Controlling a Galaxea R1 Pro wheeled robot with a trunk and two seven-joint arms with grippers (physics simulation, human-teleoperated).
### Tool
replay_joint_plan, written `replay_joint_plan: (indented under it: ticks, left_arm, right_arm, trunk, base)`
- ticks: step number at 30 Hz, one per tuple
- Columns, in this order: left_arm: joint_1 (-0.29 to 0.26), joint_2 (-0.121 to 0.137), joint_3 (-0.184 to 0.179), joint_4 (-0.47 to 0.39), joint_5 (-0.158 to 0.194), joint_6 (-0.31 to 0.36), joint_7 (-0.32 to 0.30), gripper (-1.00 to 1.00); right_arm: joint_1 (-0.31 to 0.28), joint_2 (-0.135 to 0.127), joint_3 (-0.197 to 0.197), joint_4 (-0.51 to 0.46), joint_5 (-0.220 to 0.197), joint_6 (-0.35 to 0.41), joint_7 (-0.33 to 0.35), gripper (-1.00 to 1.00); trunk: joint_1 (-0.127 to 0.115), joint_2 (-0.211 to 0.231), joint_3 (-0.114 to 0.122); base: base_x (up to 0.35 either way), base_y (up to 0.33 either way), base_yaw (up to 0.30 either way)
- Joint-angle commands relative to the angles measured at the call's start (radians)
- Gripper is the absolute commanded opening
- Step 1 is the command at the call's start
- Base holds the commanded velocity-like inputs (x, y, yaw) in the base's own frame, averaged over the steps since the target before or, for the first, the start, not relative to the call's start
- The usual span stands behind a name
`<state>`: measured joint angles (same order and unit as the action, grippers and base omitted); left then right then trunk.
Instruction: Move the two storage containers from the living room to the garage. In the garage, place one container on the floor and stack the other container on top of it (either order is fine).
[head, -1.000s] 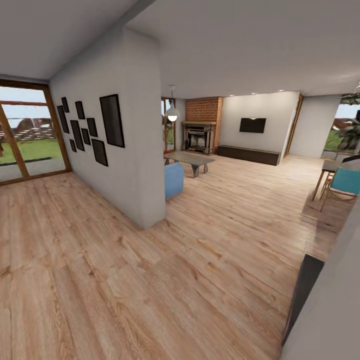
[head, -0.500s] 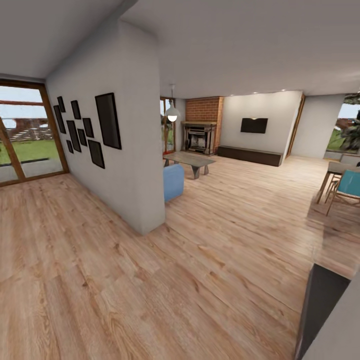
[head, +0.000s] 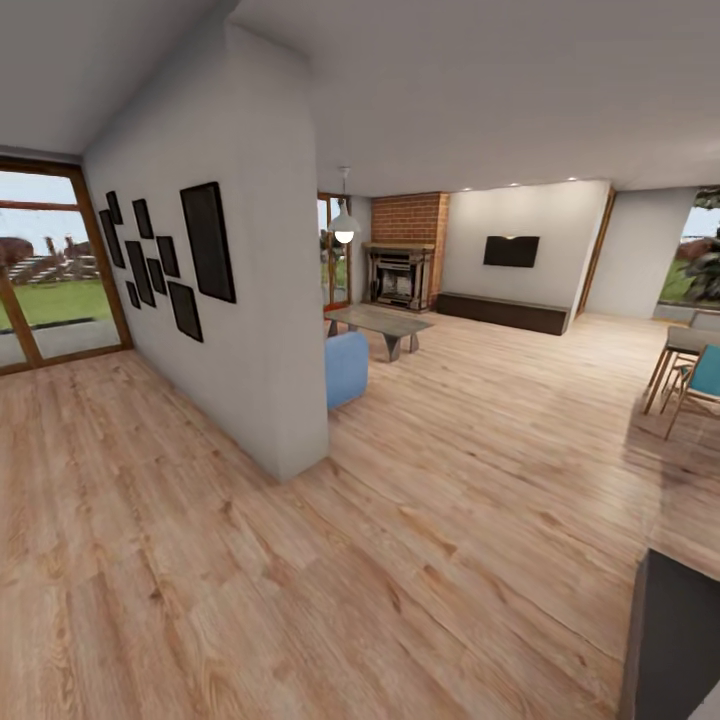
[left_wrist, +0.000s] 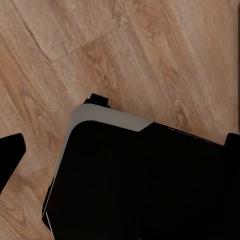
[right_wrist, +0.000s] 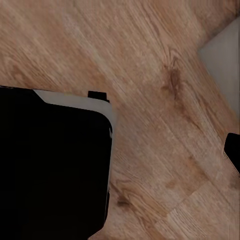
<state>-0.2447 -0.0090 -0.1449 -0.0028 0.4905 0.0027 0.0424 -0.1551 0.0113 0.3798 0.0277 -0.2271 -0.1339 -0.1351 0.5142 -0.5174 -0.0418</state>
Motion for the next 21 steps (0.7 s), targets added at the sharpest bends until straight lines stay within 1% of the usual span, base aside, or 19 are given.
replay_joint_plan:
  ticks: [1, 15, 21]
  left_arm:
    - [-0.001, 0.000, -0.008, 0.000, 0.008, 0.000, 0.004, 1.00]
    - [-0.001, 0.000, -0.008, 0.000, 0.008, 0.000, 0.004, 1.00]
    - [-0.001, 0.000, -0.008, 0.000, 0.008, 0.000, 0.004, 1.00]
  right_arm:
    - [-0.001, 0.001, 0.008, 0.003, -0.010, -0.006, -0.001, 1.00]
    - [-0.001, 0.000, 0.008, 0.003, -0.009, -0.006, -0.001, 1.00]
    - [-0.001, 0.001, 0.008, 0.003, -0.009, -0.006, 0.003, 1.00]
  trunk:
    - [0.001, -0.002, -0.002]
    - [0.001, -0.002, -0.002]
    - [0.001, -0.002, -0.002]
  base:
    - [0.324, 0.000, 0.000]
    - [0.324, 0.000, -0.001]
    - [0.324, 0.000, -0.142]
